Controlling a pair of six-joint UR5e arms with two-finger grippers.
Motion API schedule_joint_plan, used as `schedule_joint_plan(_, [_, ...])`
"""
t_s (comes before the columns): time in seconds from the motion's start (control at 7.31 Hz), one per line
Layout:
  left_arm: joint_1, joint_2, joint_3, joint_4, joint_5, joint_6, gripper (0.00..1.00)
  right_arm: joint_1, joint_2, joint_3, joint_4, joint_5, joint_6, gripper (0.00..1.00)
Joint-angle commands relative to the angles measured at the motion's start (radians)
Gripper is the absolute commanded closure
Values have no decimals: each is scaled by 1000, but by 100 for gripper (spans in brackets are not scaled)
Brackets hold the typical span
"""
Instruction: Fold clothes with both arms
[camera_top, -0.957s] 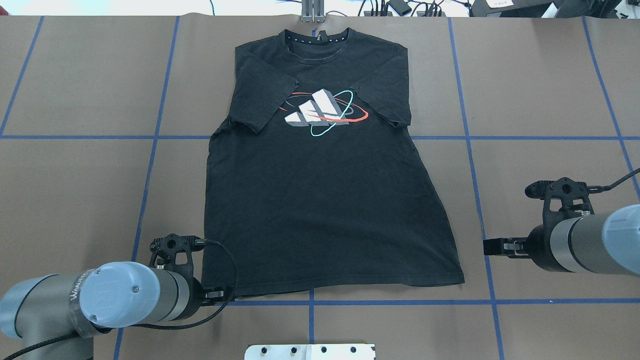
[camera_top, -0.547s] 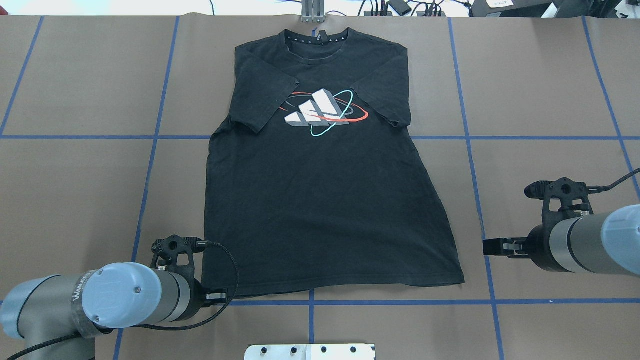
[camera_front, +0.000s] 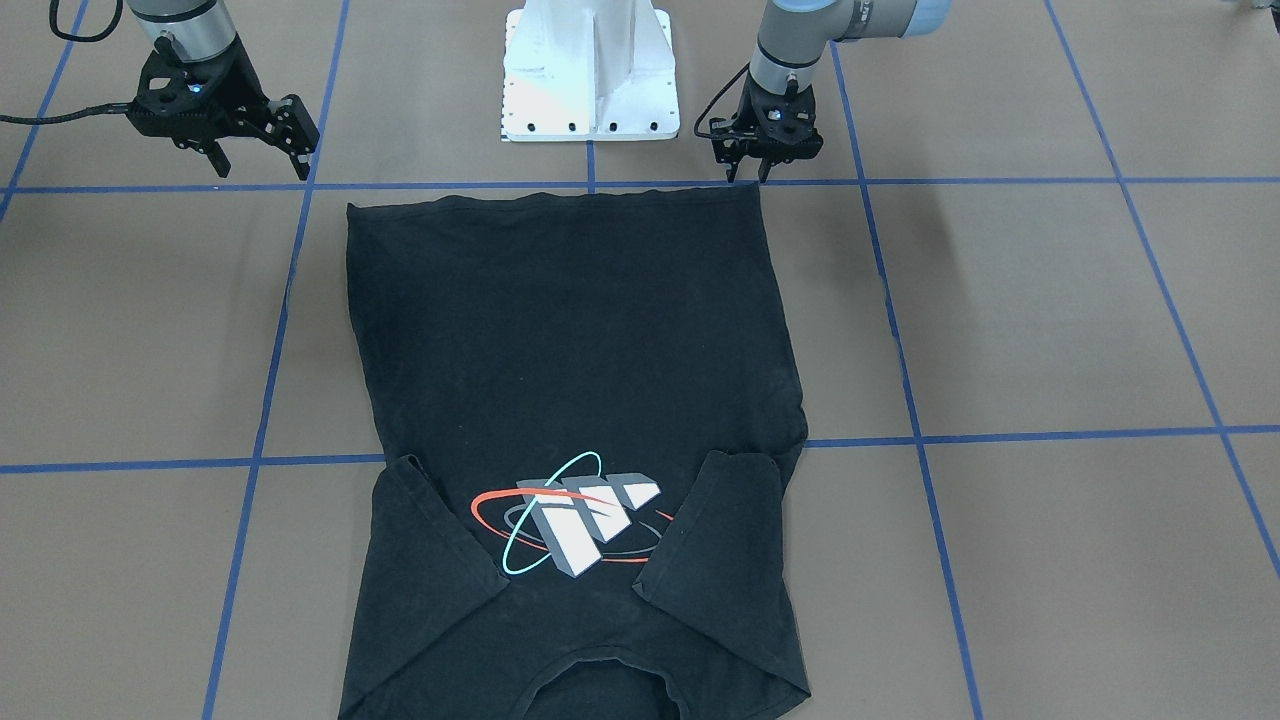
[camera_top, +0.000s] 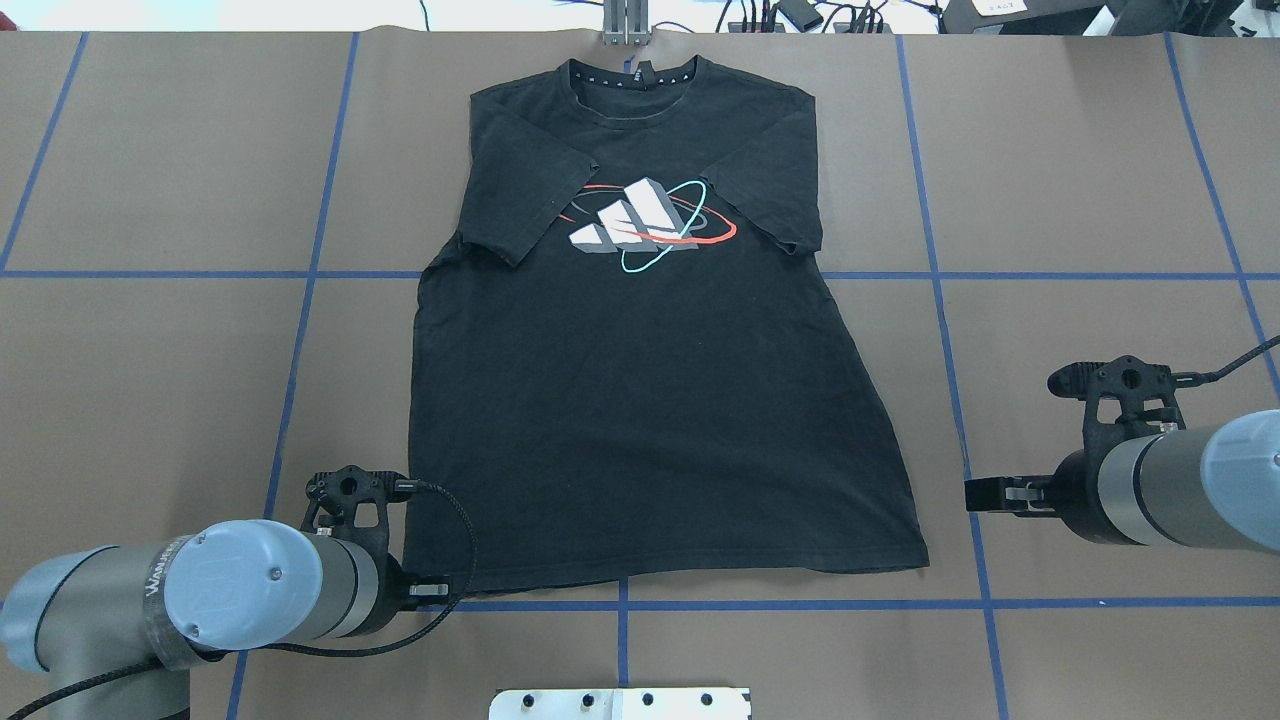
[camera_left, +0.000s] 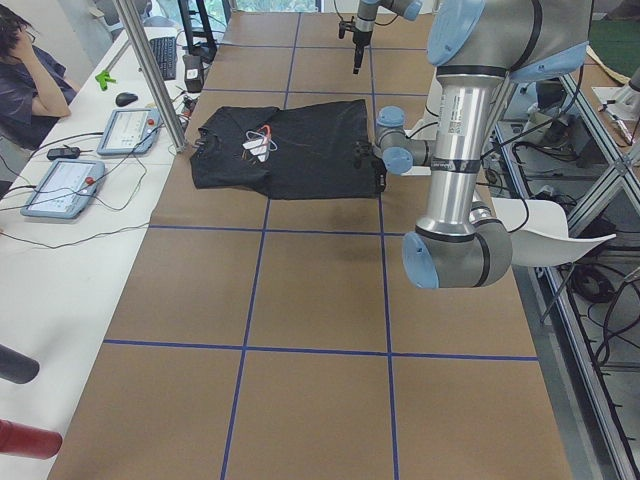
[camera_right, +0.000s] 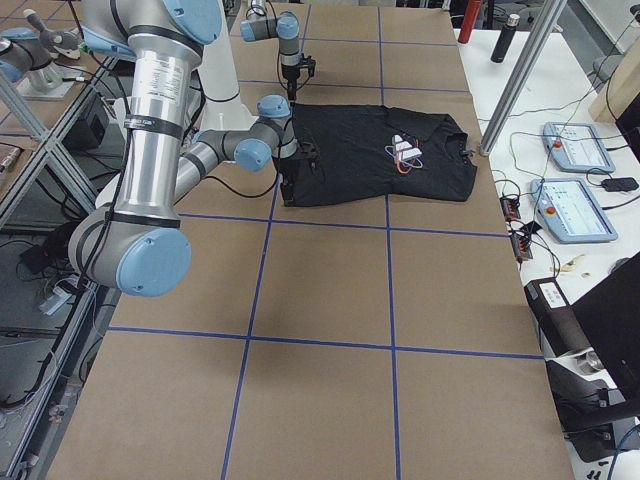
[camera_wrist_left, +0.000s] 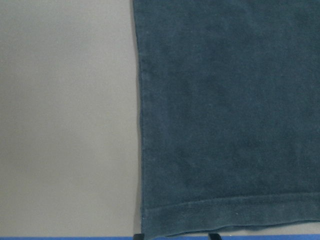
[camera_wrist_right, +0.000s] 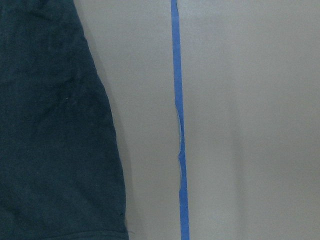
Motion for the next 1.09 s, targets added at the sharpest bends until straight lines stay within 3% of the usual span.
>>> schedule_joint_plan(0.0, [-4, 0, 15, -1, -1, 21, 49, 0, 2, 0, 0, 0, 0, 0])
schedule_joint_plan(0.41, [-8, 1, 20, -2, -1, 23, 59, 0, 2, 0, 0, 0, 0, 0])
schedule_joint_plan(0.96, [-28, 0, 21, -4, -3, 46, 59, -3, 2, 0, 0, 0, 0, 0])
